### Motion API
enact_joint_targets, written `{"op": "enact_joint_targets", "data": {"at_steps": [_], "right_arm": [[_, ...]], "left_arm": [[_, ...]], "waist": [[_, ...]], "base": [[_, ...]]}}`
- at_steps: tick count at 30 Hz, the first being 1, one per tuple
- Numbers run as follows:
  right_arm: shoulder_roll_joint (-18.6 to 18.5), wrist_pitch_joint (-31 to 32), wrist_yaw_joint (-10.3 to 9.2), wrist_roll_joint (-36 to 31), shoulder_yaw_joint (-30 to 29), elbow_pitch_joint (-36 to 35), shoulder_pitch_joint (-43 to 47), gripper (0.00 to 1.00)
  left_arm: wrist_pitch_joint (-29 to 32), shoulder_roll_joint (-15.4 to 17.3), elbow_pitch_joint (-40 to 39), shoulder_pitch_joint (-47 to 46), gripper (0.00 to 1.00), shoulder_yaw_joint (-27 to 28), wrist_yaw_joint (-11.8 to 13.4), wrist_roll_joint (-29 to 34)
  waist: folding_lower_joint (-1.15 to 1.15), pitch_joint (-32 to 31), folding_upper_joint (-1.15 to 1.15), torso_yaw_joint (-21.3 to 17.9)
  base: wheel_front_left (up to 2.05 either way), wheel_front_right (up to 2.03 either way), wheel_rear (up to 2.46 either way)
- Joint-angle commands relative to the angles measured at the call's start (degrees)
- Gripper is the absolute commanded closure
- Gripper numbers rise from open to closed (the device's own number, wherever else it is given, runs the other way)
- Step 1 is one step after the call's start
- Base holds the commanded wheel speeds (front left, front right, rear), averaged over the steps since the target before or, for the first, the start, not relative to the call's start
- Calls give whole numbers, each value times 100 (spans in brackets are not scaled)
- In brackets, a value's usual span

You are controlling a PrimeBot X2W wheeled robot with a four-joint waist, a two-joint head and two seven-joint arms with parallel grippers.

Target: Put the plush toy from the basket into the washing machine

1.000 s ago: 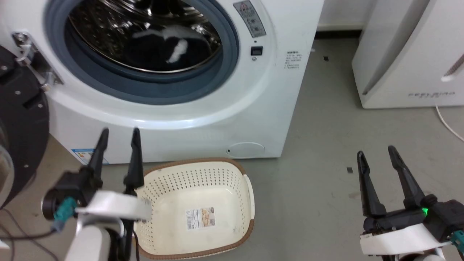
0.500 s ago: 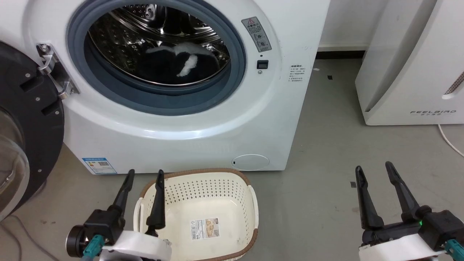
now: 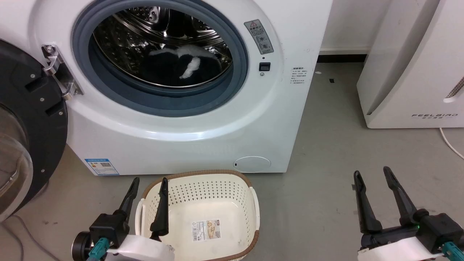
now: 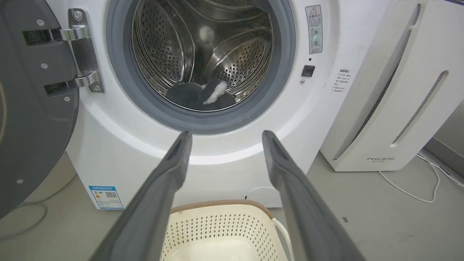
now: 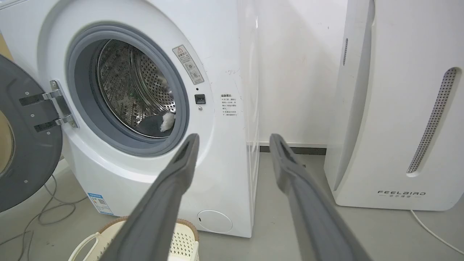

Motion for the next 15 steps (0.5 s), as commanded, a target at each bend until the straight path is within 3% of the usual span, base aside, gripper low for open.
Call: {"op": "enact_joint_targets", "data": {"at_steps": [1, 15], "right_arm": [[0, 1, 0, -1, 2, 0, 0, 100], [0, 131, 0, -62, -3, 9, -18, 100]], "left_arm": [[1, -6, 33, 0, 100, 6, -21, -6], [133, -17, -32, 11, 100, 29, 9, 93]], "waist": [[1, -1, 0, 0], [1, -42, 0, 1]], "base": [[0, 0, 0], [0, 0, 0]]}}
